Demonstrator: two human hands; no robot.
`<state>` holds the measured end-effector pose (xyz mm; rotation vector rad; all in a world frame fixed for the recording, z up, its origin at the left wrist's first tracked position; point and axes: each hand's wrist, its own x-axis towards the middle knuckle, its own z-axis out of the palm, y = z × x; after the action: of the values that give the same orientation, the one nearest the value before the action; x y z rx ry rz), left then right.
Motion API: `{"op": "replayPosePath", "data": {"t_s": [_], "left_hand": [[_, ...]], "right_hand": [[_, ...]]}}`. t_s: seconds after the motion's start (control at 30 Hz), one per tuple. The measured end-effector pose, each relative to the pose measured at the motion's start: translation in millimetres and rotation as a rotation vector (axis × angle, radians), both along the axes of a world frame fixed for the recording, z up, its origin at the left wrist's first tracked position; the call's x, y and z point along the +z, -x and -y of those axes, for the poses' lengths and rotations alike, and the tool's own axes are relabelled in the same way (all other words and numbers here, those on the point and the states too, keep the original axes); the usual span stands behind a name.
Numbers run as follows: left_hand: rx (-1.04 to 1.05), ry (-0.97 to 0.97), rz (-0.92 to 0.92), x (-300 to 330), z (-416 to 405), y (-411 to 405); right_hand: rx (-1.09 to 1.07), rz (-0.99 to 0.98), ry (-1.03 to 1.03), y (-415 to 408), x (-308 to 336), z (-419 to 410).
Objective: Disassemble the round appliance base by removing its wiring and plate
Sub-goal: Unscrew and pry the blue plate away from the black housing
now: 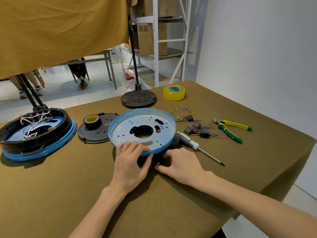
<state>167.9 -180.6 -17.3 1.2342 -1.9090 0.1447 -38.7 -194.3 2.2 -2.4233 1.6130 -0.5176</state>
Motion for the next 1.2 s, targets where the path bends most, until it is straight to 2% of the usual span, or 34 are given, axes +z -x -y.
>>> {"op": "replayPosePath", "data": {"t_s": [0.1,0.2,0.33,0.4,0.5,0.6,0.67,0.8,0.9,1.07,1.2], "left_hand": [[-0.001,-0.014,0.001,1.0,-0.8,-0.2],[0.006,-0.026,0.011,2.4,-2.0,-0.2],[0.006,-0.032,0.022,3.9,-2.3,-0.3],[0.009,-0.031,0.020,4.0,-2.3,0.0],[0.016,-0.034,0.020,4.3,-3.0,0.8],[0.017,-0.035,0.024,5.1,-3.3,1.3],[0.017,-0.036,0.024,6.1,-4.1,1.8],[0.002,-0.038,0.010,7.9,-5.2,2.2],[-0.034,-0.068,0.010,14.7,-5.2,-0.6],[-0.073,-0.204,0.074,34.7,-7.7,-14.9],[-0.071,-0.358,0.151,53.1,-9.7,-20.0]], "right_hand": [[0.002,0.048,0.061,-11.8,-5.3,1.3],[0.018,0.114,0.013,-9.1,-1.4,-0.5],[-0.128,0.251,0.067,21.4,9.0,2.5],[-0.256,0.191,0.139,45.2,14.7,14.9],[-0.432,0.064,0.108,78.0,19.2,40.0],[-0.477,0.019,0.077,93.6,18.9,50.3],[-0.412,-0.006,0.122,93.5,17.8,47.4],[0.022,0.064,0.042,73.5,16.5,24.9],[0.213,-0.032,0.005,57.5,10.3,19.4],[0.261,-0.058,-0.009,51.9,8.2,25.7],[0.156,0.015,-0.103,56.7,6.1,27.6]]}}
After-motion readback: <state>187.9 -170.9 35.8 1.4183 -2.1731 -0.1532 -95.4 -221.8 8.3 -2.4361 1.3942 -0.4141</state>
